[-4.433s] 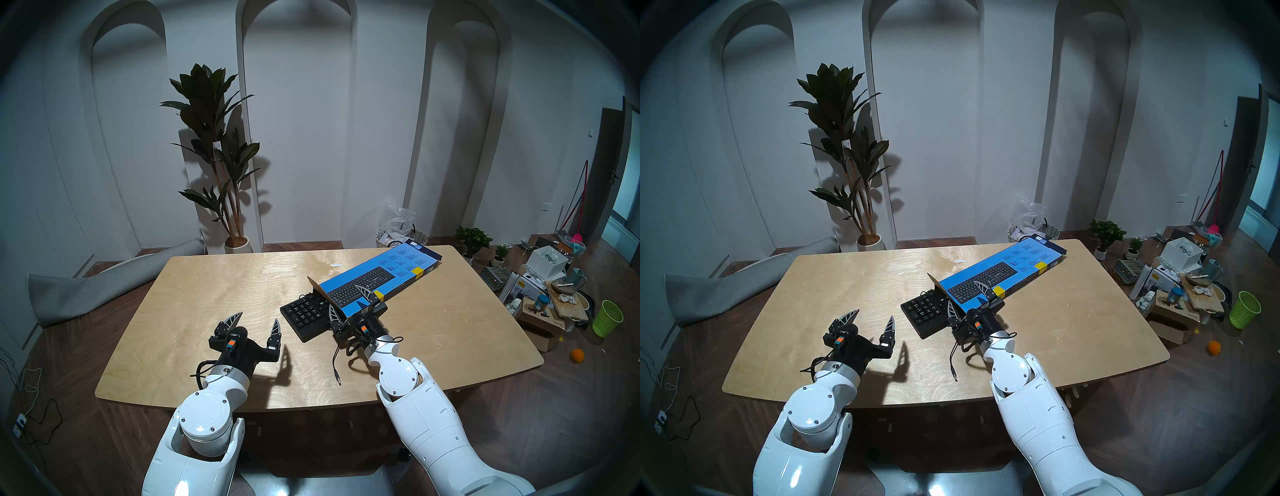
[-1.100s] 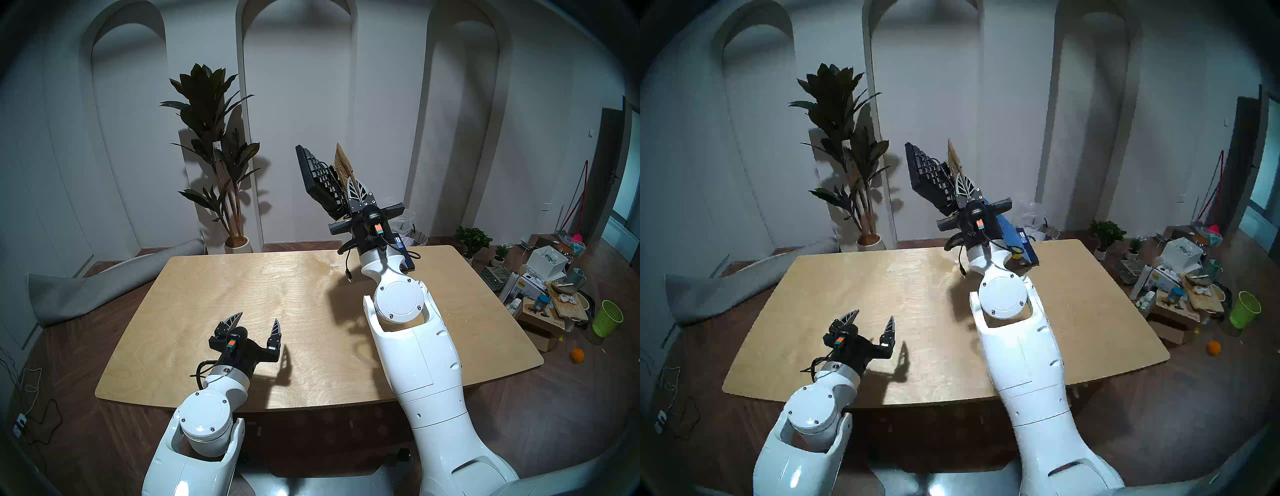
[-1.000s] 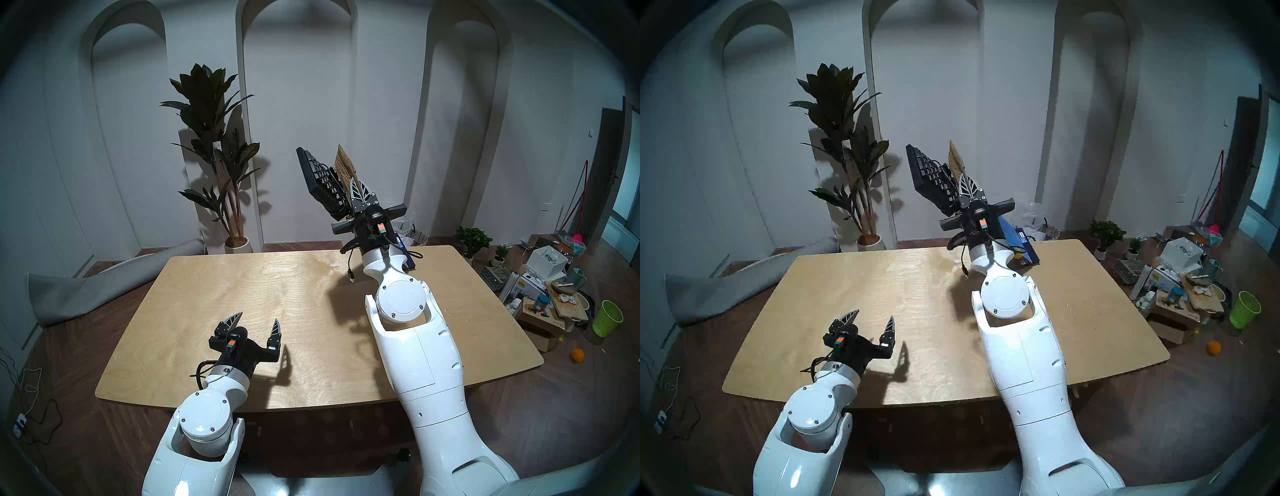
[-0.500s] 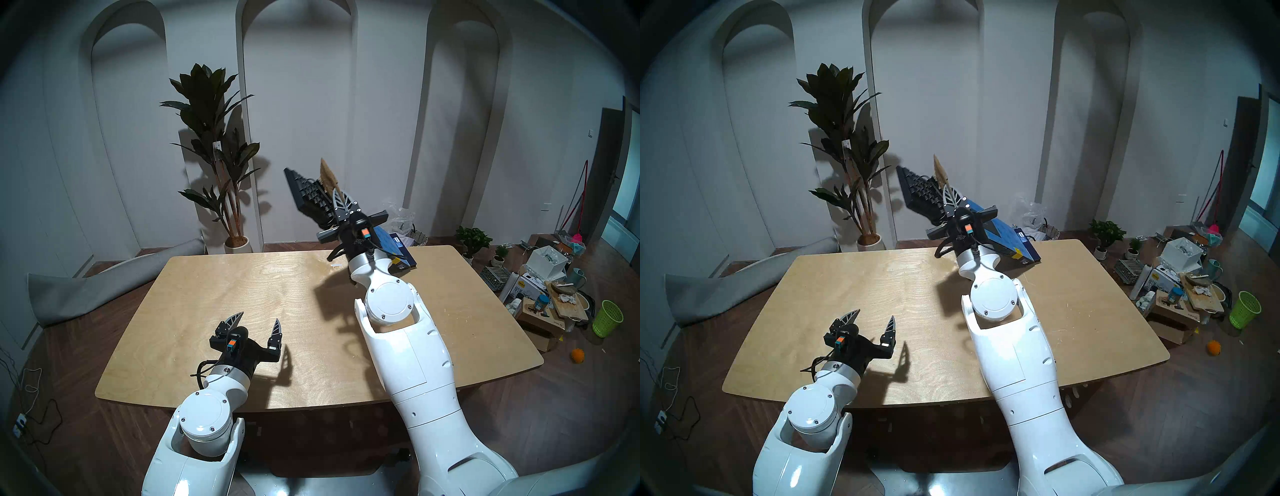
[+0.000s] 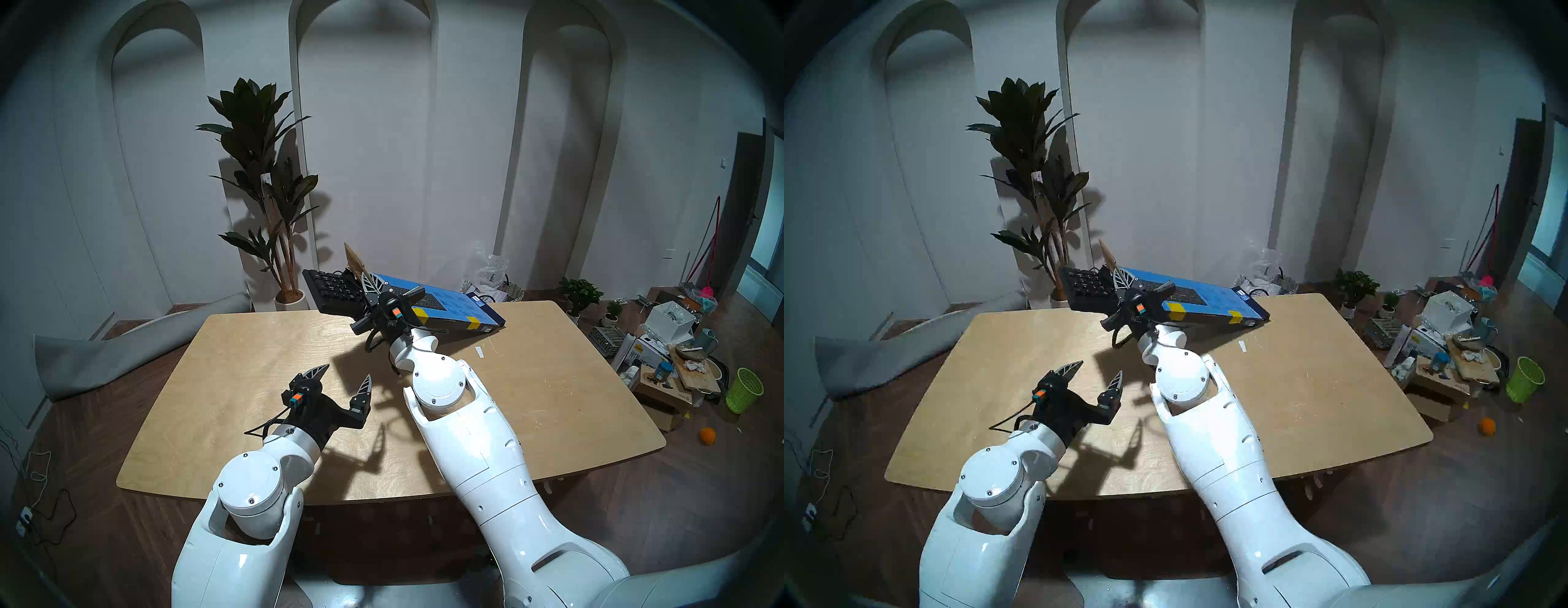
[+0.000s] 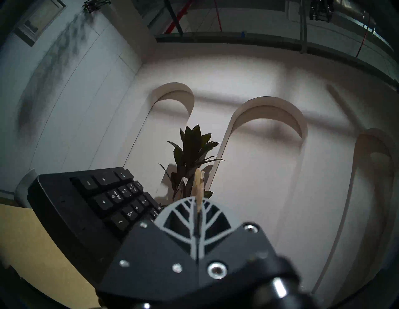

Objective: Unwrap the new keyboard and set the wrapping aside

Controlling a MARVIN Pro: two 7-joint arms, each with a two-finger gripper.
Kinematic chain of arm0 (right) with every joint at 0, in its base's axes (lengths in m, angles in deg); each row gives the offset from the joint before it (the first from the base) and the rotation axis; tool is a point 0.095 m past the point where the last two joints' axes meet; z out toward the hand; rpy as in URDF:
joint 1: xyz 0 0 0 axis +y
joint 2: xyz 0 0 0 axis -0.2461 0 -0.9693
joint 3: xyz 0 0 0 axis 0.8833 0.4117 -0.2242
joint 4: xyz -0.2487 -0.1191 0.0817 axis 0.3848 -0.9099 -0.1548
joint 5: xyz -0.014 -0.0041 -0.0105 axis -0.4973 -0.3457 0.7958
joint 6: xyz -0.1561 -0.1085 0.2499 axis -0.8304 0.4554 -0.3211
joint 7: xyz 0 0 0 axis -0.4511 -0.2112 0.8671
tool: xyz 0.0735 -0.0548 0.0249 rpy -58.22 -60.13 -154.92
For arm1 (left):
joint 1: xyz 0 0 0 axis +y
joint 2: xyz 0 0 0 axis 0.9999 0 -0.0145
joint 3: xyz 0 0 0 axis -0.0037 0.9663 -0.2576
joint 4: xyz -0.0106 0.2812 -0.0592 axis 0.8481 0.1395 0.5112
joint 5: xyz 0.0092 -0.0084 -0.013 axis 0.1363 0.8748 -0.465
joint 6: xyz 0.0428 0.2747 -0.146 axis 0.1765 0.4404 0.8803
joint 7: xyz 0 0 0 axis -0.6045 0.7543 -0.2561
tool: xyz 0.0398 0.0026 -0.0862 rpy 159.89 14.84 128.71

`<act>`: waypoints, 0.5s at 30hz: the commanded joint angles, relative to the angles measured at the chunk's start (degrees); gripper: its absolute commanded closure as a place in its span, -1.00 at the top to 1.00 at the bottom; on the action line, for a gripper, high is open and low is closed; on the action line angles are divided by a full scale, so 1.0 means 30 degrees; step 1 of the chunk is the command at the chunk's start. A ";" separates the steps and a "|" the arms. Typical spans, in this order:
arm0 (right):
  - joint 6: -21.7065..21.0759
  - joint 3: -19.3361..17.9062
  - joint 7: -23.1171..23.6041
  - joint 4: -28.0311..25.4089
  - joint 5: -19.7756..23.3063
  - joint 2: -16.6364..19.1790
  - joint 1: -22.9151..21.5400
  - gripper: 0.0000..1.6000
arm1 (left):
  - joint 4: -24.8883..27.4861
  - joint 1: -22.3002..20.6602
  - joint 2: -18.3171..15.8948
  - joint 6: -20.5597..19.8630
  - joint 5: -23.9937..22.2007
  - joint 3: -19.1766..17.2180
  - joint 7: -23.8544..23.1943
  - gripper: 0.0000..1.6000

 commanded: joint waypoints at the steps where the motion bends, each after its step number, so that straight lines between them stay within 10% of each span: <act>1: 0.0096 0.0137 -0.0171 -0.0071 -0.0268 -0.1171 -0.2218 -1.00 | 0.0343 -0.1179 0.0670 -0.1209 -0.1533 0.0438 -0.0961 1.00; 15: 0.0855 0.0421 -0.0252 0.1913 -0.0718 -0.1124 -0.3667 -1.00 | -0.0153 -0.2486 0.0681 -0.5748 -0.4428 0.0291 -0.2480 1.00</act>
